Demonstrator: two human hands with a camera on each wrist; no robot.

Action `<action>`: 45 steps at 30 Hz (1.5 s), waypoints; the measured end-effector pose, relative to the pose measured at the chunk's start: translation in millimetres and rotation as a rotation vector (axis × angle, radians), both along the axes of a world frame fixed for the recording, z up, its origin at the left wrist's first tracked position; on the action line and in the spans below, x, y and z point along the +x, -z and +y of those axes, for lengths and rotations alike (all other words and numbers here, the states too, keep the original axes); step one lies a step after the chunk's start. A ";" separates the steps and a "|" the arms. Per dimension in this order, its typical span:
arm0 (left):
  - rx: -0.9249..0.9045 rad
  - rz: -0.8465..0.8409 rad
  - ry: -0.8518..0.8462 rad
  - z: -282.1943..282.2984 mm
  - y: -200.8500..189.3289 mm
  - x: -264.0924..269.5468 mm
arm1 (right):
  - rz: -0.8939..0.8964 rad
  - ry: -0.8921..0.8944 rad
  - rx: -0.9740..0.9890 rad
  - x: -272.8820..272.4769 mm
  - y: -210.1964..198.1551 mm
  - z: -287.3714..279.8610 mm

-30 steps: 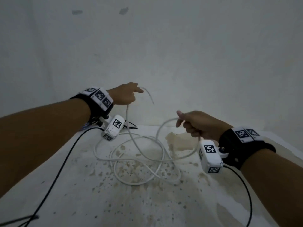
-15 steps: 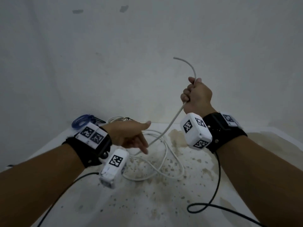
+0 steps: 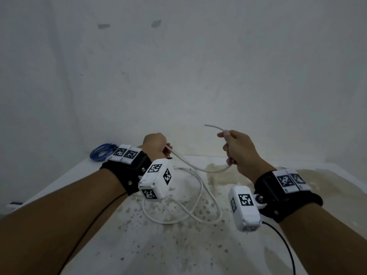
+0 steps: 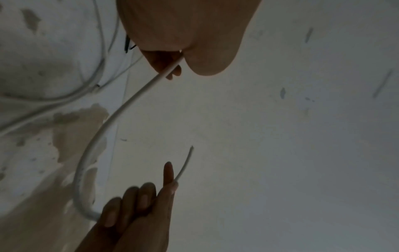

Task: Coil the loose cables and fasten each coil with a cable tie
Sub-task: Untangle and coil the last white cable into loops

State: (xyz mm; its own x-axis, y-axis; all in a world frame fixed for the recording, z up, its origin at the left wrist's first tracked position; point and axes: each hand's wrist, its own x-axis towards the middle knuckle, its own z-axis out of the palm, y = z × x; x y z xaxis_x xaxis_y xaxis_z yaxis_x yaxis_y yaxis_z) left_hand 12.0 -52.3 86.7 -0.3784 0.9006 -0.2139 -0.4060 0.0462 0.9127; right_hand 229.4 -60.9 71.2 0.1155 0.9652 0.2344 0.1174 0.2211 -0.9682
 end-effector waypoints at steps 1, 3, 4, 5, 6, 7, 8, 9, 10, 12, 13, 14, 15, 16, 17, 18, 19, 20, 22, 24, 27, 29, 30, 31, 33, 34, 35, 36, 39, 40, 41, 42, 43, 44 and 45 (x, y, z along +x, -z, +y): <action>0.006 0.073 0.024 0.2 -2.0 -3.6 | -0.006 -0.007 0.002 2.2 1.6 -0.3; 0.031 0.325 0.088 -3.6 -6.7 -10.7 | 0.055 -0.057 0.001 -0.7 1.9 -2.1; 0.084 0.481 0.124 -5.6 -9.7 -14.7 | 0.082 -0.091 0.010 -5.4 0.3 -3.8; 0.144 0.621 0.164 -9.9 -13.7 -18.9 | 0.107 -0.133 0.024 -12.2 -1.8 -5.8; 0.204 0.739 0.212 -14.4 -17.8 -22.3 | 0.144 -0.186 0.034 -20.5 -4.1 -8.5; 0.258 0.833 0.252 -19.7 -23.0 -24.3 | 0.203 -0.244 0.034 -29.7 -6.0 -10.7; 0.304 0.898 0.279 -21.9 -25.9 -27.3 | 0.271 -0.302 0.025 -39.3 -7.4 -12.0; 0.348 0.944 0.285 -24.1 -27.9 -29.8 | 0.335 -0.358 0.014 -48.8 -8.8 -13.3; 0.382 0.976 0.284 -25.8 -28.7 -31.7 | 0.386 -0.409 0.005 -57.7 -9.6 -14.1; 0.419 1.010 0.277 -29.0 -28.0 -32.5 | 0.431 -0.472 0.009 -73.7 -8.9 -14.3; 0.431 1.012 0.274 -30.5 -27.1 -31.3 | 0.424 -0.482 0.018 -80.3 -7.6 -14.1; 0.450 0.993 0.270 -31.2 -25.8 -29.7 | 0.407 -0.481 0.024 -86.1 -5.7 -14.1; 0.472 0.961 0.261 -32.3 -25.4 -27.3 | 0.390 -0.475 0.024 -91.1 -4.0 -14.3; 0.494 0.920 0.251 -32.6 -25.7 -24.9 | 0.378 -0.465 0.020 -94.8 -2.2 -14.9; 0.506 0.882 0.241 -32.8 -26.6 -22.4 | 0.371 -0.447 0.013 -97.4 -0.4 -15.1; 0.510 0.855 0.242 -32.5 -27.4 -19.7 | 0.371 -0.426 0.007 -98.7 0.9 -15.1; 0.504 0.841 0.262 -32.4 -28.1 -18.0 | 0.378 -0.406 0.002 -98.8 1.9 -14.4; 0.495 0.842 0.304 -32.5 -28.6 -16.8 | 0.389 -0.391 -0.002 -97.7 2.7 -13.5; 0.483 0.859 0.423 -32.5 -30.0 -15.6 | 0.438 -0.394 -0.013 -90.8 4.1 -10.0; 0.463 0.853 0.491 -31.8 -31.1 -16.0 | 0.536 -0.460 -0.050 -82.4 5.8 -8.4; 0.435 0.836 0.446 -29.0 -30.6 -13.4 | 0.676 -0.516 -0.084 -74.8 6.9 -8.2; 0.432 0.866 0.374 -27.5 -26.5 -9.3 | 0.773 -0.454 -0.062 -70.5 5.4 -5.3; 0.425 0.868 0.359 -27.2 -22.0 -8.3 | 0.827 -0.413 -0.052 -67.7 4.6 -2.6; 0.422 0.844 0.358 -27.5 -17.0 -8.4 | 0.870 -0.379 -0.045 -64.6 4.0 0.2; 0.472 0.754 0.348 -28.5 -6.7 -10.4 | 0.887 -0.355 -0.044 -58.3 3.0 2.7; 0.508 0.727 0.326 -28.0 -3.2 -11.9 | 0.857 -0.373 -0.055 -56.8 3.3 1.7; 0.534 0.726 0.305 -27.4 -1.8 -12.8 | 0.805 -0.405 -0.072 -57.3 3.7 -0.5; 0.547 0.743 0.297 -26.4 -2.1 -12.7 | 0.742 -0.441 -0.092 -59.3 4.2 -3.5; 0.566 0.840 0.325 -24.9 -9.7 -7.0 | 0.587 -0.465 -0.091 -68.5 2.7 -9.2; 0.573 0.862 0.338 -25.3 -13.2 -5.0 | 0.562 -0.444 -0.069 -70.2 1.1 -8.9; 0.576 0.872 0.354 -25.6 -16.3 -3.7 | 0.542 -0.420 -0.046 -71.1 -0.7 -8.2; 0.575 0.874 0.372 -26.1 -18.9 -3.5 | 0.524 -0.399 -0.025 -71.5 -2.2 -7.5; 0.573 0.878 0.390 -26.2 -20.9 -3.8 | 0.511 -0.382 -0.009 -71.3 -3.3 -6.8; 0.567 0.881 0.406 -26.3 -22.0 -4.0 | 0.504 -0.371 0.005 -70.9 -4.1 -6.5; 0.558 0.883 0.420 -26.2 -22.8 -4.3 | 0.498 -0.359 0.018 -70.7 -4.5 -6.3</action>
